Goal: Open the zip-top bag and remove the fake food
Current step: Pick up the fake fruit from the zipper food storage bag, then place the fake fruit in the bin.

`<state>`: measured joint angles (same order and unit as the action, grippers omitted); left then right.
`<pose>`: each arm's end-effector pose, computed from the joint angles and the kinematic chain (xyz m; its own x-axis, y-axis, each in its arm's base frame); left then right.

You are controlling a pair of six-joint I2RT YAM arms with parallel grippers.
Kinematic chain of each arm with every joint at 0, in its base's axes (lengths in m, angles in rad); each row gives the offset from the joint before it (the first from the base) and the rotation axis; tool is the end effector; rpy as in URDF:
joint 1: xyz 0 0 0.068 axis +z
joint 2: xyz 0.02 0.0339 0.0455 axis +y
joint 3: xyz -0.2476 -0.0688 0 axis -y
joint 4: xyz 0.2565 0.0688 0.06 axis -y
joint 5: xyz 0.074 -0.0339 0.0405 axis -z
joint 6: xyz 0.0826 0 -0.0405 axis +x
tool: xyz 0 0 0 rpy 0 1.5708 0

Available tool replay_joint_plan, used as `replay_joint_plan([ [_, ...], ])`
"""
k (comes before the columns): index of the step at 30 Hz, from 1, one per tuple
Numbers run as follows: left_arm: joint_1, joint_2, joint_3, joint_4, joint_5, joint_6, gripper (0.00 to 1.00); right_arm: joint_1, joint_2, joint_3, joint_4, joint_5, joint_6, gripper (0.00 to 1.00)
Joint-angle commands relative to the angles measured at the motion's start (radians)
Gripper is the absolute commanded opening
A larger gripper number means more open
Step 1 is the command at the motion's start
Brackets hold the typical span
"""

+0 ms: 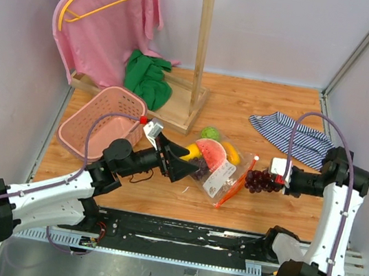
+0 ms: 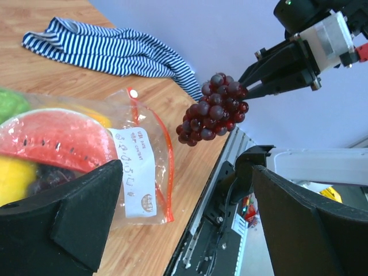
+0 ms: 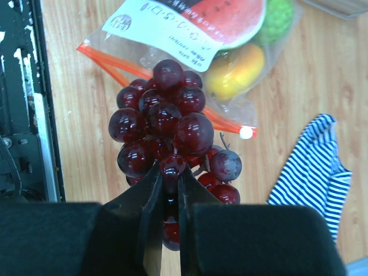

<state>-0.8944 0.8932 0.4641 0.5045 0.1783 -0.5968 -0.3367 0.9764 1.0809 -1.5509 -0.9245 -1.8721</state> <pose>0.1625 -0.2258 0.2659 -0.4545 -0.3173 -0.8323 0.7529 0.3625 -0.5494 0.1592 0.0142 0.2823 0.1772 -0.6714 -0.7196 -0.9257 0.1347 -0.3536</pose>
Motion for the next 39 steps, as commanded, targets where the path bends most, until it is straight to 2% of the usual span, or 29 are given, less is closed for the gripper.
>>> replay_joint_plan([
  [1, -0.005, -0.024, 0.006, 0.088, 0.039, 0.067, 0.98, -0.005, -0.015, 0.096, -0.048, -0.079, 0.108, 0.01],
  [7, -0.005, -0.04, 0.046, 0.14, 0.049, 0.149, 0.97, 0.047, 0.038, 0.204, -0.048, -0.162, 0.243, 0.0],
  [15, -0.005, -0.008, 0.158, 0.115, 0.022, 0.229, 0.98, 0.175, 0.145, 0.367, -0.046, -0.288, 0.539, 0.01],
  [18, -0.005, 0.019, 0.181, 0.151, 0.032, 0.188, 0.98, 0.209, 0.182, 0.415, -0.042, -0.343, 0.62, 0.01],
  [24, -0.005, 0.075, 0.161, 0.368, 0.034, 0.054, 0.98, 0.22, 0.233, 0.444, 0.007, -0.428, 0.756, 0.01],
  [30, -0.005, 0.181, 0.16, 0.49, 0.05, -0.076, 0.98, 0.226, 0.254, 0.427, 0.043, -0.487, 0.799, 0.01],
  [39, -0.005, 0.355, 0.24, 0.473, 0.138, 0.012, 0.99, 0.303, 0.319, 0.396, 0.133, -0.502, 0.837, 0.01],
])
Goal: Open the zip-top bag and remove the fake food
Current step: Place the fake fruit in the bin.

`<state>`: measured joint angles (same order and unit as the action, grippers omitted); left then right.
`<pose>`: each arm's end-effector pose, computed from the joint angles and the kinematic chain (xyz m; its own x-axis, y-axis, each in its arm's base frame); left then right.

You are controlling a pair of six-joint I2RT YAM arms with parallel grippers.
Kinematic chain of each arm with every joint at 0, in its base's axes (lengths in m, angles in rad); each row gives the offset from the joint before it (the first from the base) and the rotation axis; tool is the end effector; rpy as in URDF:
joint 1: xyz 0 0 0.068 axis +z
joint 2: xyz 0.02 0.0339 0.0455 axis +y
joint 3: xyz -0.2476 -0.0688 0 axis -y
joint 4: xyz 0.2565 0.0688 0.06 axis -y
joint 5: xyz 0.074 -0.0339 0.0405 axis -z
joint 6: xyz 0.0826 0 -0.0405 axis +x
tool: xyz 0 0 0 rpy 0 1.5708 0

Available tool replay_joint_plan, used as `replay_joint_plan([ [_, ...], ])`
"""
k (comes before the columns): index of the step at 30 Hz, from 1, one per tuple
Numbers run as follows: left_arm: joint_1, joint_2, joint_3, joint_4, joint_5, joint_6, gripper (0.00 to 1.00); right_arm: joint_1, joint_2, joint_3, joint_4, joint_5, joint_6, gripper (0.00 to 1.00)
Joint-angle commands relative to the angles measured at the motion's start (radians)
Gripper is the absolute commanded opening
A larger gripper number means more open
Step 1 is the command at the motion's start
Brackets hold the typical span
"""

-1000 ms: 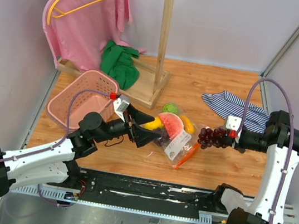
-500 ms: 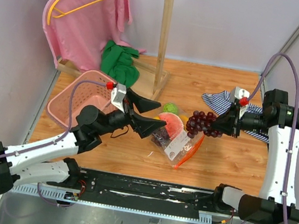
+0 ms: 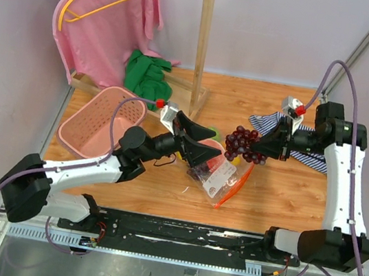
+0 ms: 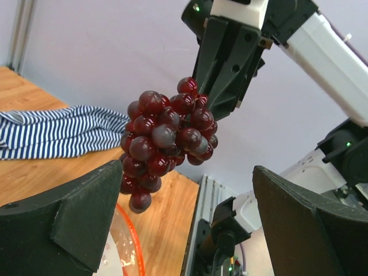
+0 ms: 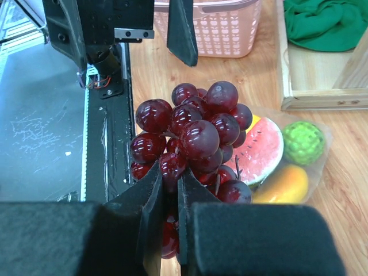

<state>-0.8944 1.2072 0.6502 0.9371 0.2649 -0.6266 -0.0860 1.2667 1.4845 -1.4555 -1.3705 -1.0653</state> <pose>0.1860 -0.2663 0.3173 -0.3425 -0.4775 -0.8092 0.8691 0.1661 -0.4659 0.2191 0.0624 0.3783 -0.1916 -0.1582 -0.9686 -0.9701 0.1803 0.1624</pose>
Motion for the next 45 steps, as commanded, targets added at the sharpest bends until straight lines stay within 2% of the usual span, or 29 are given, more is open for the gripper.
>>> replay_joint_plan([
  [1, -0.005, 0.054, 0.054, 0.046, 0.05, 0.041, 0.99, 0.067, 0.036, 0.001, 0.037, -0.054, 0.026, 0.01],
  [9, 0.008, 0.102, 0.028, 0.089, -0.019, -0.009, 0.99, 0.143, 0.063, 0.034, 0.044, -0.101, -0.044, 0.01],
  [12, 0.037, 0.141, 0.04, 0.161, 0.068, -0.062, 0.99, 0.183, 0.077, 0.051, 0.004, -0.105, -0.096, 0.01],
  [17, 0.045, 0.208, 0.095, 0.199, 0.236, -0.063, 0.99, 0.221, 0.1, 0.081, -0.02, -0.109, -0.131, 0.01],
  [20, 0.045, 0.21, 0.082, 0.219, 0.273, -0.07, 0.96, 0.232, 0.111, 0.092, -0.017, -0.108, -0.134, 0.0],
  [23, 0.045, 0.193, 0.077, 0.193, 0.273, -0.054, 0.82, 0.245, 0.128, 0.086, -0.018, -0.102, -0.138, 0.01],
  [30, 0.045, 0.177, 0.097, 0.123, 0.254, -0.042, 0.27, 0.278, 0.126, 0.069, -0.009, -0.062, -0.138, 0.03],
  [32, 0.045, 0.167, 0.089, 0.117, 0.246, -0.042, 0.15, 0.278, 0.107, 0.055, 0.021, -0.05, -0.103, 0.05],
  [33, 0.046, 0.161, 0.079, 0.118, 0.24, -0.042, 0.1, 0.277, 0.095, 0.042, 0.054, -0.047, -0.083, 0.07],
  [35, 0.049, 0.144, 0.064, 0.118, 0.225, -0.046, 0.03, 0.277, 0.072, 0.013, 0.098, -0.038, -0.047, 0.21],
  [38, 0.055, 0.107, 0.036, 0.121, 0.207, -0.049, 0.0, 0.278, 0.043, -0.017, 0.141, -0.02, -0.013, 0.45],
  [40, 0.057, 0.081, 0.019, 0.113, 0.199, -0.044, 0.0, 0.277, 0.033, -0.02, 0.147, -0.014, -0.004, 0.57],
  [45, 0.061, 0.012, -0.003, 0.04, 0.171, -0.022, 0.0, 0.273, 0.006, -0.026, 0.155, 0.012, 0.008, 0.75],
])
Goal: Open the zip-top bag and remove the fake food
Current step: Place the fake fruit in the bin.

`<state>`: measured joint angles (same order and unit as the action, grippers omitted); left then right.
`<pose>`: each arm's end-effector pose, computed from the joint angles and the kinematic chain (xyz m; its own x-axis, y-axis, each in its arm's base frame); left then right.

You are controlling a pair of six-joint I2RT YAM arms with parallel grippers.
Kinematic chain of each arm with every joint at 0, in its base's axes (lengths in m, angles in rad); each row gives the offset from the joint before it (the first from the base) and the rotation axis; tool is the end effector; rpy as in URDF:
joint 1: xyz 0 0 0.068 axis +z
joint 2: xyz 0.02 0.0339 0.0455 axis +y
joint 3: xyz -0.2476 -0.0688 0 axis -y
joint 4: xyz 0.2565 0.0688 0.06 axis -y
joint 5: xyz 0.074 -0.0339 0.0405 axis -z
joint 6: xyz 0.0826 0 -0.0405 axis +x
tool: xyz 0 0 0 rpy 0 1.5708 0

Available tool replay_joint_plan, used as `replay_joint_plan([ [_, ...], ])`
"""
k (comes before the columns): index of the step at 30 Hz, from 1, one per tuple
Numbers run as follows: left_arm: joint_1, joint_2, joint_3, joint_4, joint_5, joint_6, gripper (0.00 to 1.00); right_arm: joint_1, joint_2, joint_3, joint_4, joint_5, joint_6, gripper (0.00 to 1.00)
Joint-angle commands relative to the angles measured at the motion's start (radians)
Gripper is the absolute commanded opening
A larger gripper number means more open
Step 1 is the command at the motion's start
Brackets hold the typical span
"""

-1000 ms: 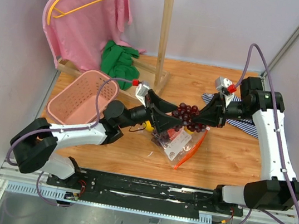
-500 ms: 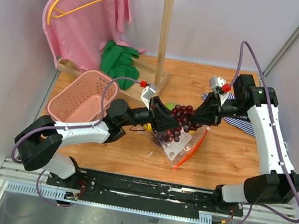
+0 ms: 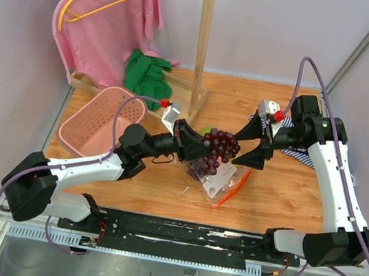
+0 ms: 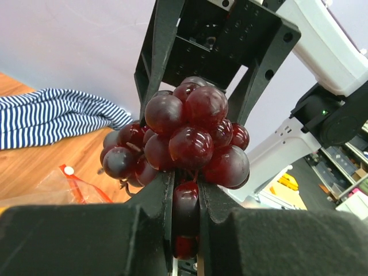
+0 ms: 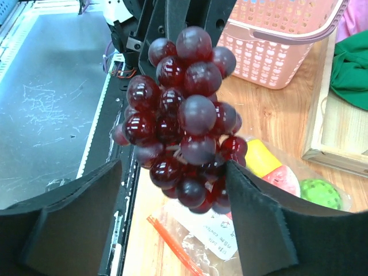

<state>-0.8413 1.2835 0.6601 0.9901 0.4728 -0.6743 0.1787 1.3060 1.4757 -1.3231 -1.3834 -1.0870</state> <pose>0.1925 -0.2717 0.3028 -0.4046 -0.3814 -0.8311 0.8890 0.0491 -0.4553 0.2160 0.1215 0.3732 -0.0422 -0.1752 -0.9836 -0.9941 -0.0915 0.0589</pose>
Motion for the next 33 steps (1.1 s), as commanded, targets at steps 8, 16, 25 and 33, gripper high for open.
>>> replay_joint_plan([
  [8, 0.023, -0.243, -0.002, -0.356, -0.148, 0.113, 0.0, -0.068, -0.128, -0.099, 0.089, 0.03, 0.049, 0.84],
  [16, 0.067, -0.372, 0.158, -0.881, -0.278, 0.252, 0.0, -0.143, -0.19, -0.232, 0.181, 0.03, 0.014, 0.84],
  [25, 0.158, -0.419, 0.323, -1.24, -0.425, 0.381, 0.0, -0.251, -0.19, -0.337, 0.218, 0.011, -0.069, 0.85],
  [33, 0.175, -0.414, 0.454, -1.478, -0.651, 0.488, 0.0, -0.35, -0.189, -0.393, 0.237, 0.011, -0.102, 0.85],
])
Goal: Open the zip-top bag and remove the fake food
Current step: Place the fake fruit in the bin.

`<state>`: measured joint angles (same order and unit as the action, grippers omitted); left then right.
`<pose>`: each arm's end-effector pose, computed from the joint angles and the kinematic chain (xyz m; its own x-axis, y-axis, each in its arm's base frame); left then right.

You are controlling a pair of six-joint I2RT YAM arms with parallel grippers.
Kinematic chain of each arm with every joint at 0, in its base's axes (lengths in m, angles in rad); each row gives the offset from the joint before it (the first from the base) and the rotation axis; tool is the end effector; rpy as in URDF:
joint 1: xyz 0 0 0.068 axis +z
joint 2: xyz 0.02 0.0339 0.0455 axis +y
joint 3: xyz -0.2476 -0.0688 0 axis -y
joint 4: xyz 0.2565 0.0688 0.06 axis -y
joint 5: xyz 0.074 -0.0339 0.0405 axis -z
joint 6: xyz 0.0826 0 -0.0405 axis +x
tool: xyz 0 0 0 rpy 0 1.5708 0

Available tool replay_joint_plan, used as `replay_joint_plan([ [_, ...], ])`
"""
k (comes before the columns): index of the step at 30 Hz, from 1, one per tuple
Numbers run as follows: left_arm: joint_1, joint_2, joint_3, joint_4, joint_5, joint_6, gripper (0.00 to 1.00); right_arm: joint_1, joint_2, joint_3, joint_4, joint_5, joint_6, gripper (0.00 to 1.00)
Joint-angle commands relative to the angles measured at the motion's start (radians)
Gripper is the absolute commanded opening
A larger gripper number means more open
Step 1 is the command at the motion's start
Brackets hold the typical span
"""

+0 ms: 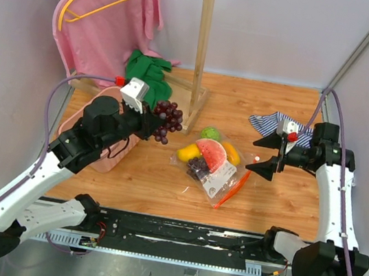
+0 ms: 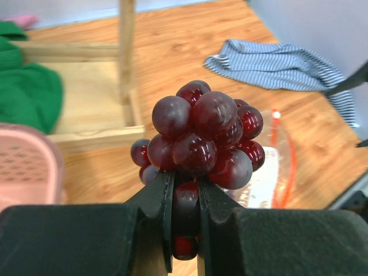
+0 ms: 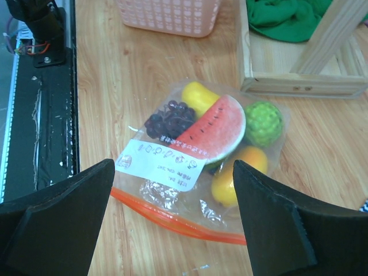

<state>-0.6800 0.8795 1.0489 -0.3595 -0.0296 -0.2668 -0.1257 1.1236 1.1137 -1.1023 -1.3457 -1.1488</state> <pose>0.2026 -0.1607 0.3771 -0.3015 -0.0951 -0.9487 0.5457 0.7987 -0.2535 0.2194 0.0534 0.3113 0.0007 -0.2053 -0.9787 -0.9754 0.2154 -0.0459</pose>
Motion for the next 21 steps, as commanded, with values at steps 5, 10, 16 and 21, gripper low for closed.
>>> replay_joint_plan([
  [5, 0.023, -0.011, 0.086, -0.191, -0.297, 0.113, 0.0, -0.092, 0.004, -0.056, 0.017, 0.007, -0.081, 0.85],
  [10, 0.025, -0.036, 0.068, -0.222, -0.435, 0.132, 0.0, -0.118, 0.007, -0.098, 0.017, 0.037, -0.129, 0.85],
  [16, 0.053, -0.058, 0.018, -0.212, -0.534, 0.177, 0.0, -0.147, 0.037, -0.105, 0.013, 0.037, -0.15, 0.85],
  [21, 0.12, -0.058, -0.028, -0.18, -0.519, 0.199, 0.0, -0.164, 0.072, -0.103, -0.029, 0.049, -0.213, 0.85],
])
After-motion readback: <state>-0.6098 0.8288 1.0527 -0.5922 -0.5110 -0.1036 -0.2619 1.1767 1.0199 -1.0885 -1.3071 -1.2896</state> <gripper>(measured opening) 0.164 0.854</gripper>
